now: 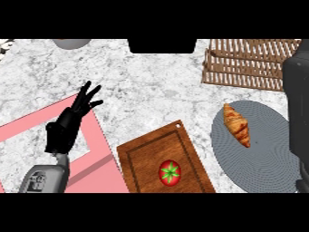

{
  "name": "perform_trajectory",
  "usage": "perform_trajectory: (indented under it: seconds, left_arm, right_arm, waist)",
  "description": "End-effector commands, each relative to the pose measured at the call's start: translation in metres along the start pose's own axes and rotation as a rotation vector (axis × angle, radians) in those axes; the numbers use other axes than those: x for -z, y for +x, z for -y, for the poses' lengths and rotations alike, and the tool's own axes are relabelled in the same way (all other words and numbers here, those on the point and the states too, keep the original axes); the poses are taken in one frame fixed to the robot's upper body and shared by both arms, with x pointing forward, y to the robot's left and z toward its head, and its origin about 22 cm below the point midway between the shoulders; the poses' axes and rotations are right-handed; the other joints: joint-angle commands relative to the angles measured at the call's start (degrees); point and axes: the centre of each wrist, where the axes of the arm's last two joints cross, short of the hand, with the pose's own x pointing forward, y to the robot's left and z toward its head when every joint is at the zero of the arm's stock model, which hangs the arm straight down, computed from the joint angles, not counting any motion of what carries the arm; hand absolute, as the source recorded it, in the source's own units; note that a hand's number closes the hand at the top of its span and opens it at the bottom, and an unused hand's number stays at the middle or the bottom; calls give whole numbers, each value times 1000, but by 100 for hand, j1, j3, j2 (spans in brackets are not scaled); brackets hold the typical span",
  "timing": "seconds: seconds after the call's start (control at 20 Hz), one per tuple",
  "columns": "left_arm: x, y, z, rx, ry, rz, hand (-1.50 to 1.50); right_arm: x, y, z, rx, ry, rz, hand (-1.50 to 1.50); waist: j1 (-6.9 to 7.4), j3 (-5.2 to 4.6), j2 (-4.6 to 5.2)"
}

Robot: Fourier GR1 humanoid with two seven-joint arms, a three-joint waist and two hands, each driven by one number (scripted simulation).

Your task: Pick the bell pepper from the placemat and place it in the tiered shelf

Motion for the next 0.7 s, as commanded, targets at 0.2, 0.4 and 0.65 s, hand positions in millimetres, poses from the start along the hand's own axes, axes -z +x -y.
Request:
perform_trajectory:
  seconds: [0.2, 0.4, 0.65]
  left_arm:
    - [-2, -1, -4, -8, -6, 12, 0]
    - [10, 18, -2, -2, -11, 4, 0]
    - [2, -4, 11, -14, -5, 10, 0]
  right_arm:
    - [11, -40, -55, -78, -72, 21, 150]
    - [32, -40, -61, -148, -81, 144, 150]
    - [46, -56, -83, -118, -100, 79, 150]
  waist:
    - [28, 0, 15]
    - [52, 1, 17]
    - [37, 0, 18]
